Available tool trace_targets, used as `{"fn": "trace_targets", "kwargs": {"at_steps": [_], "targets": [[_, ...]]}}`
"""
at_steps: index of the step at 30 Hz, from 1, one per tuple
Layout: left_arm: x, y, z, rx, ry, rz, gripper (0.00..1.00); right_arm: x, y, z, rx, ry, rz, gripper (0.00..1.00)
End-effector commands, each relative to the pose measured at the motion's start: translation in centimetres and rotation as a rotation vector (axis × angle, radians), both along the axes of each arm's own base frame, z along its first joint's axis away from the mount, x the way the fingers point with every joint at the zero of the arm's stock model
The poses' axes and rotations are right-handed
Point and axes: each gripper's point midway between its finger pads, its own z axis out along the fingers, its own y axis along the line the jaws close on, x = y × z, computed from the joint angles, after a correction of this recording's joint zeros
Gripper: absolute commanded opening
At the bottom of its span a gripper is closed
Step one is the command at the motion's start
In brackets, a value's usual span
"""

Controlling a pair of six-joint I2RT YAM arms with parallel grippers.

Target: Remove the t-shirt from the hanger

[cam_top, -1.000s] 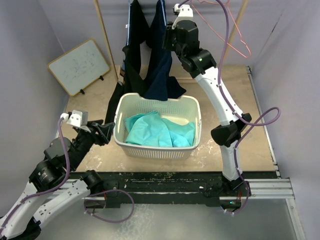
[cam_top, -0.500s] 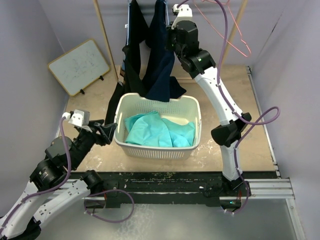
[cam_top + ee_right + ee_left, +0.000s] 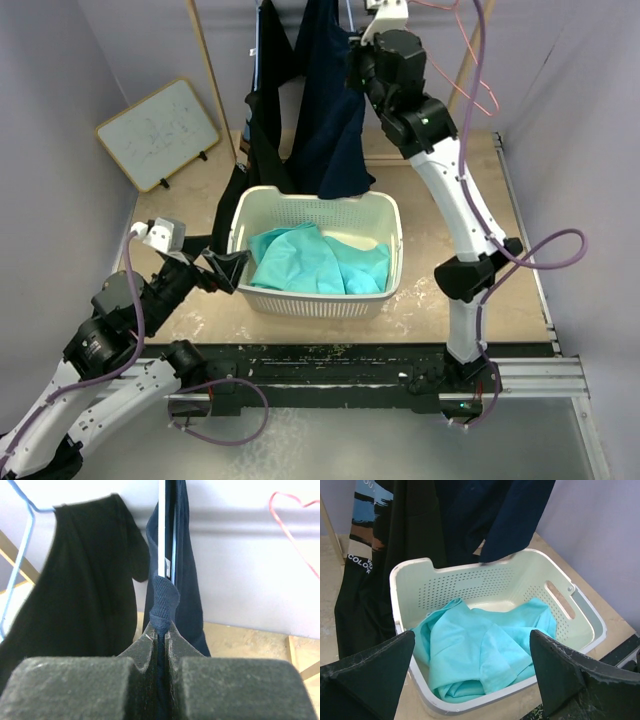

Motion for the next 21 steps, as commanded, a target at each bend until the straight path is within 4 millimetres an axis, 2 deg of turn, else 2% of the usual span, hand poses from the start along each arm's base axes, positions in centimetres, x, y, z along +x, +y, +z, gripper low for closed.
{"fn": "trace_targets", "kwargs": {"at_steps": [1, 7, 13, 16, 21], "targets": [[0.0, -0.9, 1.3, -0.031, -0.041, -0.046, 0.99, -5.6, -4.0, 12.3, 0.152, -0.287, -0.007, 0.0], [-0.4, -0.9, 1.6, -0.047, -0.073, -0.061, 0.99, -9.1, -5.6, 14.9, 0.169, -0.323, 0.022, 0.0], [-0.3, -1.0, 1.5, -0.041, -0.072, -0.065, 0.99, -13.9, -7.0, 18.3, 0.222, -0.381, 0.097, 0.0], [-0.2, -1.2, 1.4, -0.033, -0.065, -0.072, 0.99, -15.9, -7.5, 19.3, 0.253, -0.393, 0.134, 0.0], [-0.1, -1.4, 1.2, -0.029, -0.061, -0.078, 0.99, -18.1, -7.9, 19.8, 0.275, -0.381, 0.177, 0.0]]}}
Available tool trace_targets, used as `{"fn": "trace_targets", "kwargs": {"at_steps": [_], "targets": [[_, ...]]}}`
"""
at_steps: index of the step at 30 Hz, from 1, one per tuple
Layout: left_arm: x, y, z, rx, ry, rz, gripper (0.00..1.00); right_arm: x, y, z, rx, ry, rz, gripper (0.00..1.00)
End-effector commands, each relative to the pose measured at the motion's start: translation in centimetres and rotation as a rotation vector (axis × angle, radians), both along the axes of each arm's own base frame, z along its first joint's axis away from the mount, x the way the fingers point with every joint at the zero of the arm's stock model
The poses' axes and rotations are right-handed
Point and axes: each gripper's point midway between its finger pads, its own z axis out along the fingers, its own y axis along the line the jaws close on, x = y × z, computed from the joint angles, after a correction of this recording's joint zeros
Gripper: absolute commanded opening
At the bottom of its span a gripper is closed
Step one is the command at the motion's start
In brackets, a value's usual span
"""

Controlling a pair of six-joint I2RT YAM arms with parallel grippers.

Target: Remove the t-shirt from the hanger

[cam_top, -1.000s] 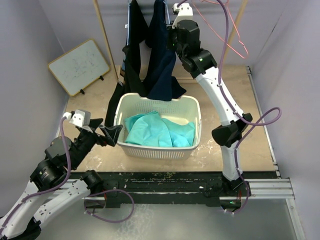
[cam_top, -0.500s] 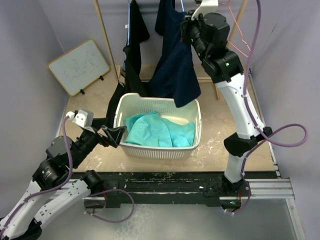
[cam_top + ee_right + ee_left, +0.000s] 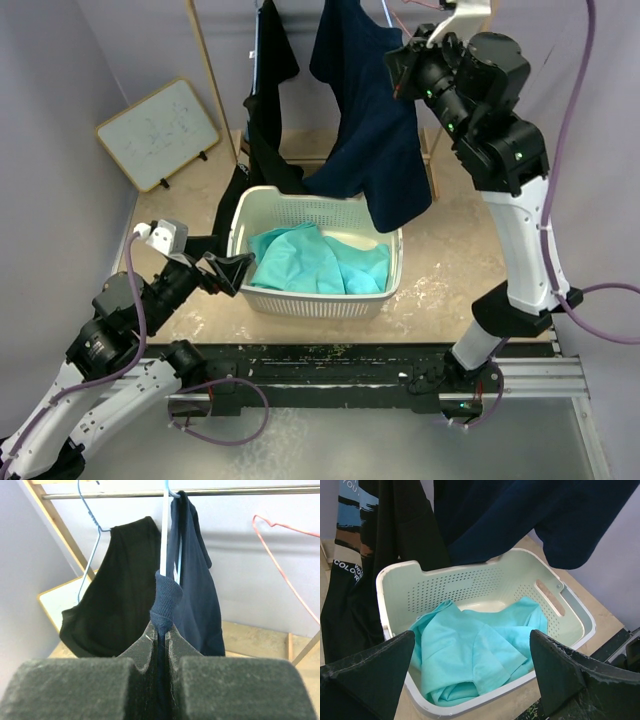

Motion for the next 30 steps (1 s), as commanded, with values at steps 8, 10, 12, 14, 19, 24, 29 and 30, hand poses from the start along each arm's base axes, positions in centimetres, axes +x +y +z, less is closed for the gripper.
{"fn": "trace_targets", "kwargs": {"at_steps": [8, 10, 12, 14, 19, 24, 29, 30], "targets": [[0.2, -0.5, 1.2, -0.017, -0.043, -0.018, 0.99, -11.1, -3.3, 10.2, 0.23, -0.256, 0.173, 0.0], [0.3, -0.5, 1.2, -0.016, -0.043, -0.019, 0.99, -11.6, -3.5, 9.8, 0.228, -0.241, 0.177, 0.0], [0.3, -0.6, 1.1, -0.013, -0.039, -0.021, 0.99, -11.5, -3.6, 9.1, 0.221, -0.221, 0.166, 0.0], [0.3, -0.7, 1.1, -0.013, -0.038, -0.024, 0.99, -11.0, -3.3, 8.2, 0.207, -0.196, 0.166, 0.0], [0.3, -0.8, 0.9, -0.011, -0.033, -0.028, 0.99, -11.2, -2.7, 8.3, 0.199, -0.212, 0.205, 0.0], [0.3, -0.7, 1.0, -0.013, -0.038, -0.025, 0.99, -14.2, -2.4, 11.1, 0.21, -0.307, 0.308, 0.0], [0.1, -0.9, 1.1, -0.016, -0.045, -0.039, 0.99, -17.0, -2.7, 13.8, 0.225, -0.415, 0.377, 0.0], [0.2, -0.9, 1.1, -0.017, -0.044, -0.038, 0.99, -17.5, -2.9, 14.4, 0.229, -0.434, 0.383, 0.0]]}}
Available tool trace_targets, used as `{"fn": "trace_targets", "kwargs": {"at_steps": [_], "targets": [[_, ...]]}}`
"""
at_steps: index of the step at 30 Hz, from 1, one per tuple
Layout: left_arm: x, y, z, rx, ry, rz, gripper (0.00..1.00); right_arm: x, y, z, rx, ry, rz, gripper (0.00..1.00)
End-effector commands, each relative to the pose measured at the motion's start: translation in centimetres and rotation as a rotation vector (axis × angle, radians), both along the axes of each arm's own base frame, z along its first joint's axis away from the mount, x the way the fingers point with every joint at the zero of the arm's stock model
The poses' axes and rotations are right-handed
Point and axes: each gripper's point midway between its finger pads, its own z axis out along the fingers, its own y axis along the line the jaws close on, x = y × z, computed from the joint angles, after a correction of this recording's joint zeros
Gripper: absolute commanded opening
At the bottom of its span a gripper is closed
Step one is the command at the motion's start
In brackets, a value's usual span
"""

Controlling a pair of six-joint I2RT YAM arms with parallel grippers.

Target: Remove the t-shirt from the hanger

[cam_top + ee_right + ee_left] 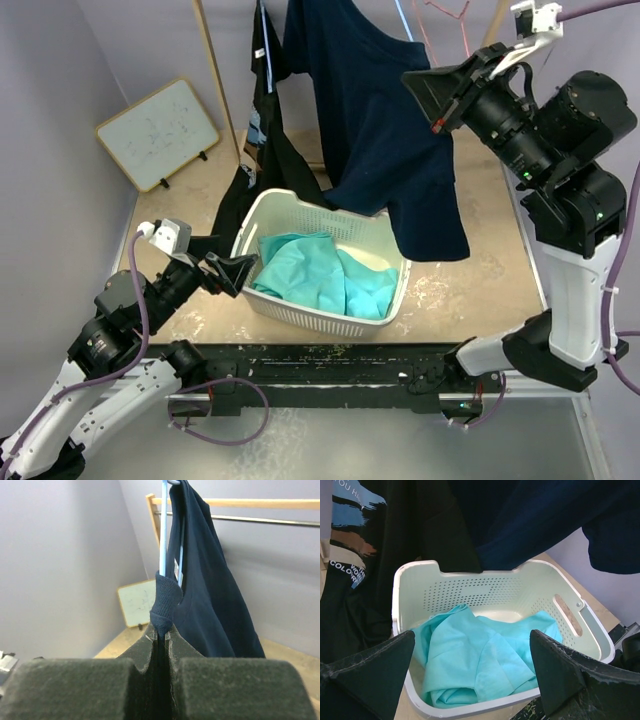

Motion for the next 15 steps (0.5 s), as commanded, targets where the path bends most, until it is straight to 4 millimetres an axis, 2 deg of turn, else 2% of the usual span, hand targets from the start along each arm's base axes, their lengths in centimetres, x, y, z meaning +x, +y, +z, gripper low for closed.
{"fn": "trace_targets", "kwargs": {"at_steps": [1, 7, 15], "targets": [[0.2, -0.3, 1.3, -0.022, -0.05, -0.012, 0.99, -6.8, -2.4, 10.3, 0.168, -0.351, 0.083, 0.0], [0.2, -0.4, 1.3, -0.023, -0.053, -0.015, 0.99, -11.1, -4.1, 13.6, 0.217, -0.484, 0.124, 0.0], [0.3, -0.5, 1.3, -0.023, -0.054, -0.02, 0.99, -17.9, -8.5, 17.0, 0.329, -0.658, 0.112, 0.0]]}}
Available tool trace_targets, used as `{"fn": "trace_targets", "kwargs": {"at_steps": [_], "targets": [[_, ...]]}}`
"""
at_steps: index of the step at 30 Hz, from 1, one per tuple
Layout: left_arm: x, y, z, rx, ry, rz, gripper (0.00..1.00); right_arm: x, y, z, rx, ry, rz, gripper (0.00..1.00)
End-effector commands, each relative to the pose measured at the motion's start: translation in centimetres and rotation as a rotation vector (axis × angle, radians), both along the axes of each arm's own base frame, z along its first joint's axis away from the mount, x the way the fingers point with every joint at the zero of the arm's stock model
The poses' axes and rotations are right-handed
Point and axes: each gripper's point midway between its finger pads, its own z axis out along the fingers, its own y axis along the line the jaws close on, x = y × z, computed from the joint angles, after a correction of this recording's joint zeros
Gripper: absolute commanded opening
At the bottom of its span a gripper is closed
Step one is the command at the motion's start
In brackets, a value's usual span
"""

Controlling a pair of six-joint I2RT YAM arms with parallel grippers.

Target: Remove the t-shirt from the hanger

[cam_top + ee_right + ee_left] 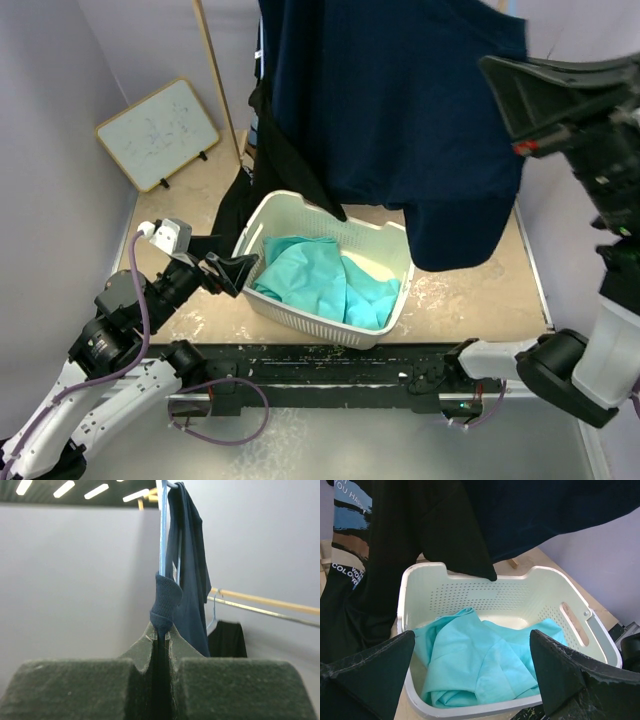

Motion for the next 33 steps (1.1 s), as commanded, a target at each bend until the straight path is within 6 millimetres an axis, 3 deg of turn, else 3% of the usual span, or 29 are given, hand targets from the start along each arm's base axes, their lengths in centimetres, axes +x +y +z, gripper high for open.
{"fn": "trace_targets", "kwargs": {"at_steps": [1, 8, 13, 16, 22, 24, 27, 33], "targets": [[0.3, -0.3, 1.2, -0.018, -0.047, -0.012, 0.99, -8.8, -5.2, 7.7, 0.2, -0.329, 0.016, 0.0], [0.4, -0.3, 1.2, -0.019, -0.05, -0.011, 0.99, -12.7, -6.9, 8.2, 0.229, -0.38, 0.049, 0.0], [0.5, -0.3, 1.2, -0.021, -0.048, -0.009, 0.99, -13.0, -6.7, 7.2, 0.213, -0.336, 0.082, 0.0], [0.4, -0.4, 1.3, -0.024, -0.049, -0.015, 0.99, -10.8, -5.1, 5.0, 0.166, -0.235, 0.097, 0.0], [-0.5, -0.1, 2.3, -0.037, -0.094, -0.04, 0.99, -3.7, -0.3, -3.5, 0.001, 0.038, 0.108, 0.0], [-1.1, 0.1, 2.8, -0.042, -0.11, -0.05, 0.99, -2.5, 0.2, -5.0, -0.035, 0.072, 0.092, 0.0], [-1.9, 0.6, 3.5, -0.052, -0.125, -0.056, 0.99, -1.5, 0.1, -5.0, -0.051, 0.073, 0.049, 0.0], [-2.1, 0.7, 2.8, -0.069, -0.111, -0.056, 0.99, -0.9, 0.4, -1.7, -0.044, 0.025, 0.043, 0.0]]}}
